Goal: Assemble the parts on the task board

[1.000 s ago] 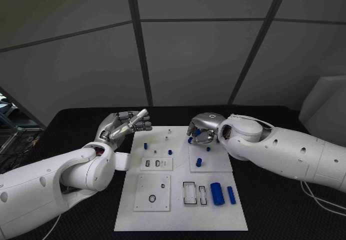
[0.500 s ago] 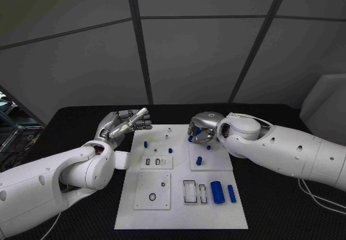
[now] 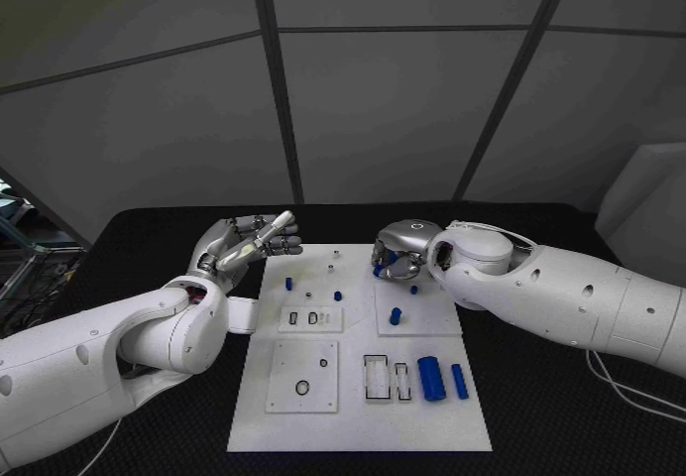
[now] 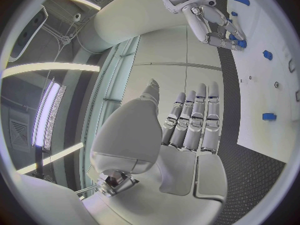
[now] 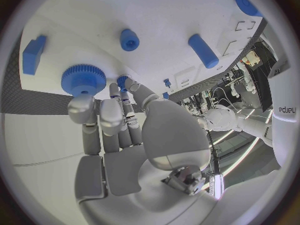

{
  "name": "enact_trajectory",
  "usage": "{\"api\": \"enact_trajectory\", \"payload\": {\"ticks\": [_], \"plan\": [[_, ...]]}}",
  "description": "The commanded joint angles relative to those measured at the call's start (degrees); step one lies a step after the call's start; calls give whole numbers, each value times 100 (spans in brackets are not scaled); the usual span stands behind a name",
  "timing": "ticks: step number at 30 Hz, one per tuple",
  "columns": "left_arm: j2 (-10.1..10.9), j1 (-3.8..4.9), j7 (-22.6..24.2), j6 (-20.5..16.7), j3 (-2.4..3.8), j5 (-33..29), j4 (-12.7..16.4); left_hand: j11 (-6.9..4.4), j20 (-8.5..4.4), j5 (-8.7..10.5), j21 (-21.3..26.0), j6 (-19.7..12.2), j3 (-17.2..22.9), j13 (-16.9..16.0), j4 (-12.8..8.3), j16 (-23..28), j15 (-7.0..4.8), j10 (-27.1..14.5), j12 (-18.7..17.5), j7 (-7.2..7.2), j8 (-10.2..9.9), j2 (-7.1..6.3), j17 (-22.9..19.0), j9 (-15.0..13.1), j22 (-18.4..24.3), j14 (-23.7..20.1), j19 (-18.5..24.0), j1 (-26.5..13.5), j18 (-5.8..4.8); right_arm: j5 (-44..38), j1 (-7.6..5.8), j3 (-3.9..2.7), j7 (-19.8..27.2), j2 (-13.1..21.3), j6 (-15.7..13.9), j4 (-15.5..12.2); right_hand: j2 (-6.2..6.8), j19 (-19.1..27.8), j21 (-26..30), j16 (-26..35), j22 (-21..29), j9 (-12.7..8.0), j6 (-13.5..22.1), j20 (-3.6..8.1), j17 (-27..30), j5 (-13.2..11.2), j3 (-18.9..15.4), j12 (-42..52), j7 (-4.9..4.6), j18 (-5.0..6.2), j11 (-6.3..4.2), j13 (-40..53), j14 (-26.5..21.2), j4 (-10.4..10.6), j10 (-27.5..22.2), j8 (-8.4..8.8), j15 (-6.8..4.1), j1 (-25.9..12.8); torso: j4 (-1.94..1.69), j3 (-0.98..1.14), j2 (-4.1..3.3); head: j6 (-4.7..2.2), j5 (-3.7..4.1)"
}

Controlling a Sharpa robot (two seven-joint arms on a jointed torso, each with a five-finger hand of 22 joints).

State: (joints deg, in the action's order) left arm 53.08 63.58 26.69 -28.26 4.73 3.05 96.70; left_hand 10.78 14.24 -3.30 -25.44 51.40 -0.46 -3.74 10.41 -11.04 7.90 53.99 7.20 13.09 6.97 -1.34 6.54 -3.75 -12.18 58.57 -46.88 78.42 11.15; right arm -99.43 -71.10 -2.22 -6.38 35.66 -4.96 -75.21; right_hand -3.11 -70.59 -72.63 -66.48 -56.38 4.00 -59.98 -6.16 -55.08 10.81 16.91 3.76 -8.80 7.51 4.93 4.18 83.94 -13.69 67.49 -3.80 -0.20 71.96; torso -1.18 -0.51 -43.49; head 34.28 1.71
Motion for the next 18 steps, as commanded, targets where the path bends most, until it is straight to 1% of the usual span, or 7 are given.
{"api": "enact_trajectory", "payload": {"ticks": [1, 5, 12, 15, 18], "plan": [[6, 11, 21, 74, 8, 45, 17, 32, 1, -3, -25, 2, 10, 9, -38, 18, 36, -18, -37, 87, -31, 65, 9, 5, -9, -6, -24, 8, -84, -40, -14, -3, 59, -14, 57, 11, 47, -94, -112, -147, -174, 20, -109, 0, -167, -46, 97, 47, 5, -137, -9, 12, 176, 12, 91, -60, 17, 33, 1, 0, -6, 4, -4], [11, 13, 21, 75, 9, 45, 12, 33, 1, -3, -25, 1, 9, 9, -40, 20, 37, -20, -39, 88, -33, 66, 10, 5, -9, -6, -23, 8, -84, -40, -14, -2, 81, -36, 75, 27, 45, -150, -210, -277, -313, 27, -198, 7, -295, -108, 210, 54, 19, -158, -27, 19, 190, 44, 162, -76, 8, 57, 1, 1, -11, 0, -1], [18, 21, 21, 72, 11, 45, 2, 36, 3, -3, -28, -5, 8, 9, -46, 28, 39, -28, -49, 91, -43, 72, 12, 5, -11, -8, -19, 9, -85, -38, -14, -2, 96, -50, 63, 52, 78, -155, -244, -328, -353, 27, -230, 9, -339, -141, 260, 43, 27, -163, -34, 17, 185, 74, 181, -72, 5, 48, 1, -2, -13, -3, -3], [20, 24, 21, 75, 12, 45, -4, 36, 3, -3, -28, -5, 8, 9, -46, 28, 39, -28, -49, 91, -43, 72, 12, 5, -11, -8, -19, 9, -85, -37, -14, -2, 98, -42, -43, 42, 88, -176, -275, -372, -403, 28, -250, 9, -389, -141, 288, 34, 32, -172, -35, 14, 189, 85, 182, -73, 2, 51, 4, -2, -9, 2, -8], [26, 27, 22, 76, 12, 45, -9, 37, 3, -3, -29, -5, 7, 9, -47, 29, 39, -28, -50, 91, -44, 73, 12, 5, -11, -8, -18, 9, -85, -28, -13, -2, 118, -11, -254, -8, 100, -252, -367, -483, -555, 30, -290, 12, -514, -135, 361, 29, 39, -198, -38, 12, 206, 111, 204, -74, -2, 66, 4, -2, -11, -12, -6]]}}
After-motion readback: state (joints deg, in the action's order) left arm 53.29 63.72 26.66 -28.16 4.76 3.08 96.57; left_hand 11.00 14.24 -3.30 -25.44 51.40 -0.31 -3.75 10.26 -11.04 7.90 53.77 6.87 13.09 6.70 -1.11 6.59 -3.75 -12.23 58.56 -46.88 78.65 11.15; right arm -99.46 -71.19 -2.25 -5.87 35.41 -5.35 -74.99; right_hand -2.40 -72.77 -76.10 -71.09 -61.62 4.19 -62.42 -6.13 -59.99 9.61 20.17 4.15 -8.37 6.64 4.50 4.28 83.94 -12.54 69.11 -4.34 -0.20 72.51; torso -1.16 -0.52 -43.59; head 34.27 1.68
